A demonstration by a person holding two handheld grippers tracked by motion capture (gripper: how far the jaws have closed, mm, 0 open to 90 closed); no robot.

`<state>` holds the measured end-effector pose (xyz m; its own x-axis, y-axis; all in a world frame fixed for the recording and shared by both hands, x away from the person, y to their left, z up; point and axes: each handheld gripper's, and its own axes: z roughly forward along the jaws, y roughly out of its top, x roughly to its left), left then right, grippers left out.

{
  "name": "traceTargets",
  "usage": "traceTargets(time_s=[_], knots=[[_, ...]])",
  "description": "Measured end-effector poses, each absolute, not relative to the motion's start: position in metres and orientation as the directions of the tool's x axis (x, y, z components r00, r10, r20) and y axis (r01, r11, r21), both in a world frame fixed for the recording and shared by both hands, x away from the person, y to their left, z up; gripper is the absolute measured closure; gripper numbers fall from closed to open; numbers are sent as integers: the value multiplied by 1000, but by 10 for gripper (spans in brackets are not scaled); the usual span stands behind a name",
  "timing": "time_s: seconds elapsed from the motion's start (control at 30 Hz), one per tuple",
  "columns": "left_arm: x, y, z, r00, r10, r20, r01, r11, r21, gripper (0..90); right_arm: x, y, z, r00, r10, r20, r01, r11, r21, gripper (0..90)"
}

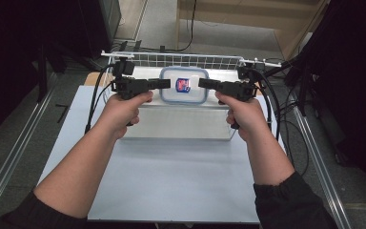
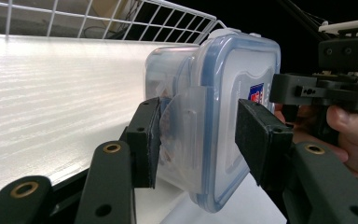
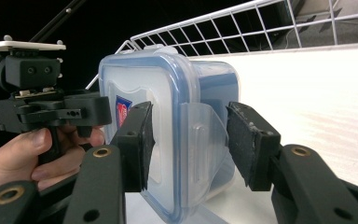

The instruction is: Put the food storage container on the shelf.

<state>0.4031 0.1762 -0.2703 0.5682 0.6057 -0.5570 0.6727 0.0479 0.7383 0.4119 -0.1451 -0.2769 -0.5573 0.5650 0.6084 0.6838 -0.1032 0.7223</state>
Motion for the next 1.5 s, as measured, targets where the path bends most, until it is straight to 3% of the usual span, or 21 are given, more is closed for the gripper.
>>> traceTargets(time_s=[1.5], knots=[[418,169,-282,535,622,-571,652,126,748,462,430,-139,-287,-495,600,628,688,-171,705,462]])
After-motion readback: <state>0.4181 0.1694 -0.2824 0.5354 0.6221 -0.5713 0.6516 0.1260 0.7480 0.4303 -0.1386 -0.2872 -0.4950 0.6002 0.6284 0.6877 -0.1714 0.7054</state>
